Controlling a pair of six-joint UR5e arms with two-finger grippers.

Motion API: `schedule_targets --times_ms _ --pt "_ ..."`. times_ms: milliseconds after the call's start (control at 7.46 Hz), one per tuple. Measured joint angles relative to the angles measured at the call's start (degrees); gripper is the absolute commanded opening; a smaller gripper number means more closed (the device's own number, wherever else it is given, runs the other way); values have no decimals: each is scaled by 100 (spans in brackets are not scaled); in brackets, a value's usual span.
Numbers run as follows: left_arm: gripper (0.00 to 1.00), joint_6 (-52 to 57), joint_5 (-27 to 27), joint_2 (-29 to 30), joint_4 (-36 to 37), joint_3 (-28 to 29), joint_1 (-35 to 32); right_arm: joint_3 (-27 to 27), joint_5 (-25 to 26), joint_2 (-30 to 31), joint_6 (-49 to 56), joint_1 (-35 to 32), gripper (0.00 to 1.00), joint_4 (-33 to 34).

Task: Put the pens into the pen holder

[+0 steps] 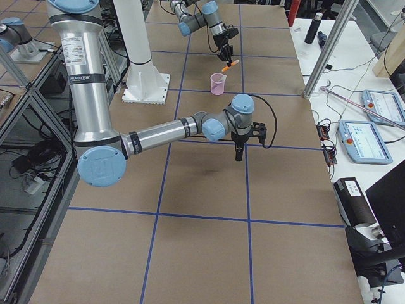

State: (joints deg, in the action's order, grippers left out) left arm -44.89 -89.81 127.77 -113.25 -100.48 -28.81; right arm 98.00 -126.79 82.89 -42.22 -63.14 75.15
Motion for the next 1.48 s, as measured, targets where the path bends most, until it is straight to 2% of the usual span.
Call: schedule_targets --times_ms 268,402,536,670,939,1341,1475 --pt "0 -6 359 -20 -55 -27 290 -69 1 -12 7 3 99 0" --pt "14 -8 545 -39 -94 -28 420 -122 -1 -20 15 3 99 -2" --pt "74 -8 684 -71 -120 -31 503 -166 -2 -29 19 3 99 -6" --pt "99 2 743 -128 -133 -40 541 -195 -3 -40 20 3 99 -8" --pt "100 -29 753 -324 -290 -125 562 -208 -3 -51 13 3 99 -9" --pt "99 -111 691 -1014 -394 -813 526 -204 -3 -52 11 -7 99 -9" --pt "99 -194 515 -1251 -398 -935 387 -206 -2 -46 19 -48 99 -7"
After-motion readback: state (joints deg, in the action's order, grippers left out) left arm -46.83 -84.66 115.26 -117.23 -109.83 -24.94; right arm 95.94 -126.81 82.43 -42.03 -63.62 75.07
